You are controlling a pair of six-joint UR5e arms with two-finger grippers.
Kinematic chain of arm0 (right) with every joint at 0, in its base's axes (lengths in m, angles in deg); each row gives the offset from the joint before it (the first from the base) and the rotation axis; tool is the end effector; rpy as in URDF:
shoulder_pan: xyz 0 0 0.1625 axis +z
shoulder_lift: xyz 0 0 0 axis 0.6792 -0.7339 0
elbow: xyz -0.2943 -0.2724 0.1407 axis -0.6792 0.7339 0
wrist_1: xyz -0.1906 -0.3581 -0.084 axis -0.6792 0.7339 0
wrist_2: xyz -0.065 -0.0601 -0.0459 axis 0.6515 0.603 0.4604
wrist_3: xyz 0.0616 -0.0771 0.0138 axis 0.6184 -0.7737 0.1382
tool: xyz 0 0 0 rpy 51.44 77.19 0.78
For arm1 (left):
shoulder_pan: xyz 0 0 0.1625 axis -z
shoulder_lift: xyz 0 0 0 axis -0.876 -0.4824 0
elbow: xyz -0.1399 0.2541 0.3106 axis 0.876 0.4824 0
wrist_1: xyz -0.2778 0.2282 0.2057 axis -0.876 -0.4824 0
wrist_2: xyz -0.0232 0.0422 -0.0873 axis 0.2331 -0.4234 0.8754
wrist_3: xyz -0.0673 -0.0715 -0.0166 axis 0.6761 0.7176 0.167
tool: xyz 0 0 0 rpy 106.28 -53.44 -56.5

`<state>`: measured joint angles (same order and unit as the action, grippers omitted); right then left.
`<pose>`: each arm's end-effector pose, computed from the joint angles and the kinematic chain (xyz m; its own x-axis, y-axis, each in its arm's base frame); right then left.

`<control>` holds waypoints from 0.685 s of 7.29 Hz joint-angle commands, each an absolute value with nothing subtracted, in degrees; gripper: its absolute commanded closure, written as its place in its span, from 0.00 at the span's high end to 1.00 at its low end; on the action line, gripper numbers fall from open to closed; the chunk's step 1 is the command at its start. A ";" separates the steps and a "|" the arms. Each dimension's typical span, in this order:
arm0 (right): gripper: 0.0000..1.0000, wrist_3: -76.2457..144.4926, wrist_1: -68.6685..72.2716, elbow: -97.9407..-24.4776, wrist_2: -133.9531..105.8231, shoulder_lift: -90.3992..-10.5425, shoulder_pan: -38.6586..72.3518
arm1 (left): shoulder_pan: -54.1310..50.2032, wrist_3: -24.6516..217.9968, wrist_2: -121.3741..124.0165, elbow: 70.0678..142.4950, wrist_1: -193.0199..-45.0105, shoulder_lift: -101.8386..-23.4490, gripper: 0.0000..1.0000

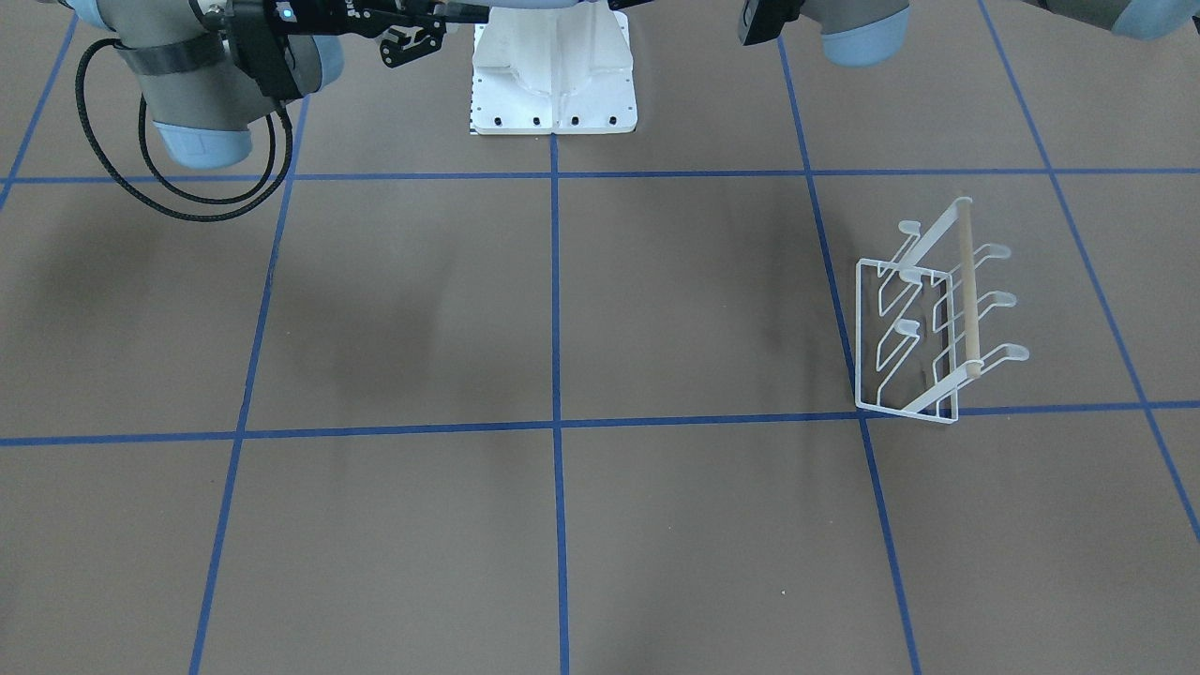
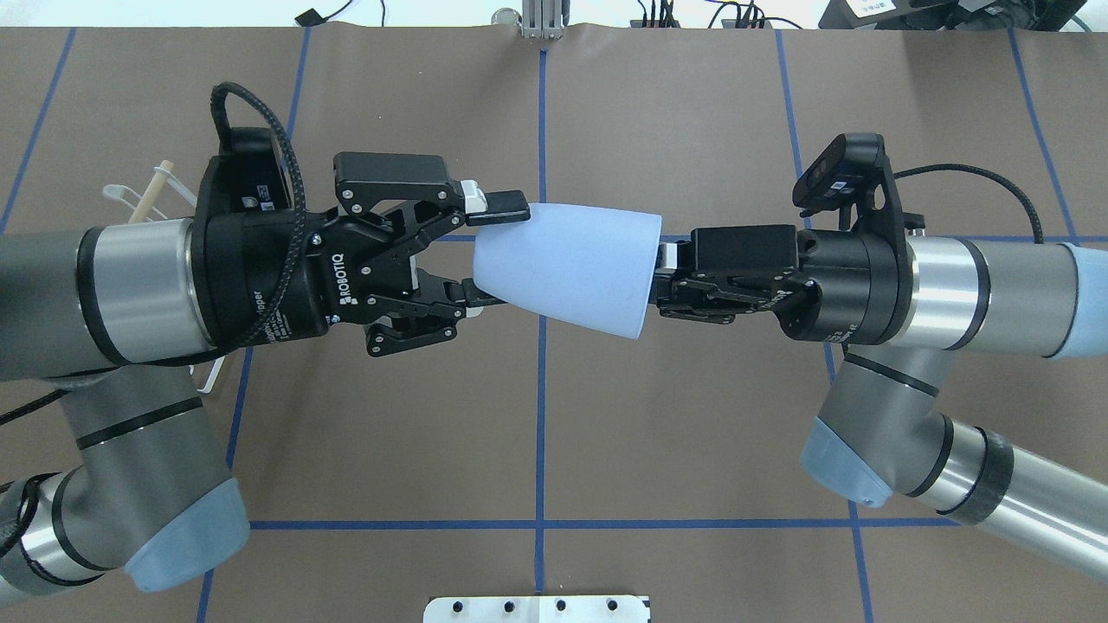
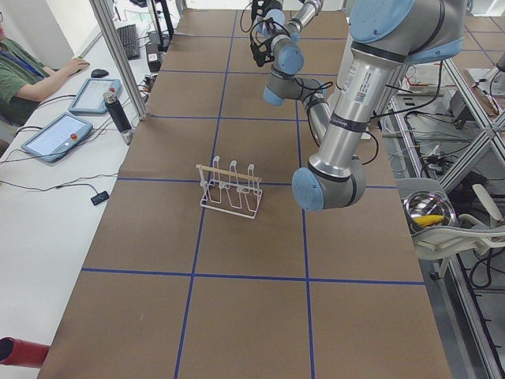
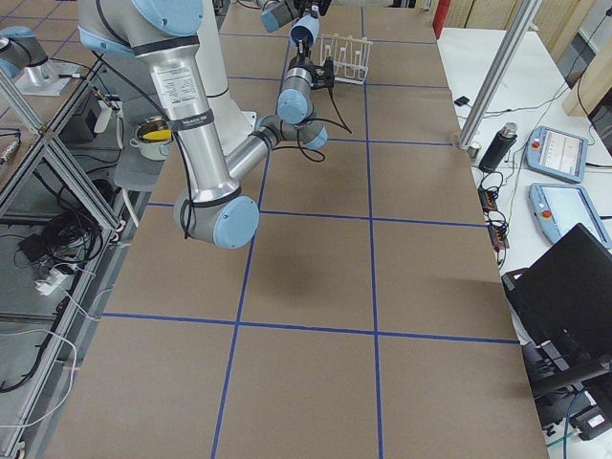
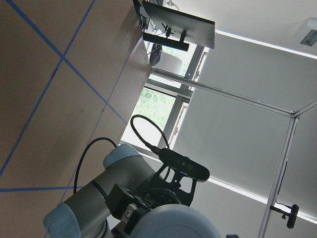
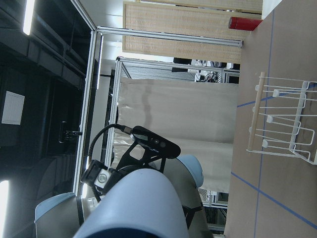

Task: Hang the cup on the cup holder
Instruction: 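Close the left gripper around the cup's closed end held by the right gripper, then open and withdraw the right gripper while the left gripper carries the cup toward the rack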

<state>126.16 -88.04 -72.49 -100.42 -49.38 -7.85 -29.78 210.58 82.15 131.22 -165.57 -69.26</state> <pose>-0.3206 -0.3462 0.1944 -0.6973 -0.1211 0.7065 -0.1460 0.9890 0.0254 0.3270 -0.3305 0.0968 -0.6061 -0.3447 -0.7169 -0.0251 0.9091 -0.4159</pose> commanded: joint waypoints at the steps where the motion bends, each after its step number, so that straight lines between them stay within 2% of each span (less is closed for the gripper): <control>1: 1.00 125.82 -88.13 -72.54 -100.29 -50.53 -7.81 | -29.70 210.61 82.44 131.59 -165.51 -69.15 0.00; 5: 1.00 122.85 -87.69 -71.66 -103.09 -56.76 -0.27 | -26.46 209.38 85.16 132.65 -163.24 -67.49 0.00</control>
